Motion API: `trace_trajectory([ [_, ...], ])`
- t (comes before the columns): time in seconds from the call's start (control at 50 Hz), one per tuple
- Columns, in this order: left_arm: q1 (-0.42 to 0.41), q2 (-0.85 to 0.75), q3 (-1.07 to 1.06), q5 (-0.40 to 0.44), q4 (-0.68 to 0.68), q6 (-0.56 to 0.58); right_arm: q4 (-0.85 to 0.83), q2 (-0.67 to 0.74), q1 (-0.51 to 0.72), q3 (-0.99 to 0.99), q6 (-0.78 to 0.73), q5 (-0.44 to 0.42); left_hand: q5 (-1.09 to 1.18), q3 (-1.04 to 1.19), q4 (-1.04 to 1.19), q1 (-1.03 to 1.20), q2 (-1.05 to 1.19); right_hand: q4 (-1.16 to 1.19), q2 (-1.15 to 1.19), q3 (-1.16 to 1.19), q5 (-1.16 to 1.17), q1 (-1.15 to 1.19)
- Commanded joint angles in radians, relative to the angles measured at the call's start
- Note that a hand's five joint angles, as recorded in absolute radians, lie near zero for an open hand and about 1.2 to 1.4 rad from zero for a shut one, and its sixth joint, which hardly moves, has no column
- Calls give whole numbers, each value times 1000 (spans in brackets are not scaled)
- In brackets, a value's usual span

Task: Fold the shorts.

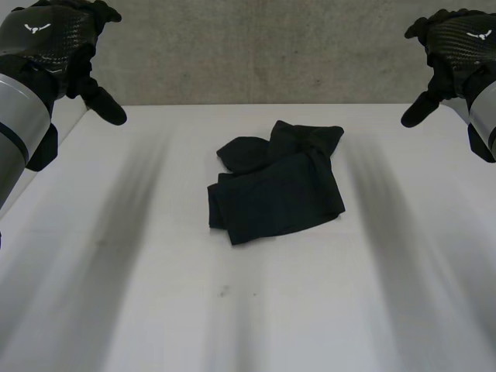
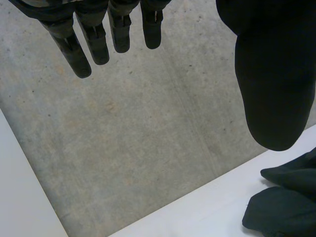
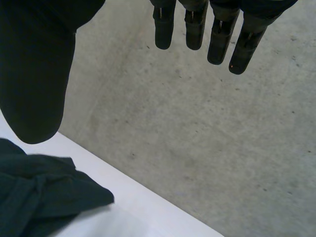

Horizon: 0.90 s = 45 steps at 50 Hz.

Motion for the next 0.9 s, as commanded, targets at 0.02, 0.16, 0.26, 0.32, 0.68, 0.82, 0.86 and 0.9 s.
trace_trajectory([
  [0.02, -3, -4, -1, 0, 0, 2, 2, 16, 7, -10, -39, 38, -30, -22, -16, -12, -16, -58, -47, -35, -68, -25],
  [0.16, -3, -57, -7, 9, 6, 8, 19, 17, 7, 3, -62, -36, -30, -22, -16, -12, -16, -58, -47, -35, -68, -25],
  [0.26, -2, -180, -21, 52, 48, 11, 98, 40, 24, 42, -172, -192, -9, -1, 5, 8, 5, -58, -47, -35, -68, -25],
  [0.32, 0, -283, -25, 104, 80, 9, 115, 83, 42, 102, -226, -257, 2, 11, 16, 20, 16, -58, -47, -35, -68, -25],
  [0.68, -21, -672, 50, 353, 89, 2, -250, 103, -21, 588, -218, -274, 178, 187, 192, 196, 192, -58, -47, -35, -68, -25],
  [0.82, -94, -719, 90, 342, 106, -5, -288, 97, -32, 612, -220, -260, 1019, 1027, 1033, 1037, 1033, -58, -47, -35, -68, -25],
  [0.86, -112, -719, 94, 318, 140, -9, -293, 83, -30, 612, -220, -257, 1176, 1185, 1190, 1194, 1190, -58, -47, -35, -68, -25],
  [0.9, -135, -708, 82, 270, 172, -11, -297, 50, -30, 612, -220, -255, 1176, 1185, 1190, 1194, 1190, -58, -47, -35, -68, -25],
])
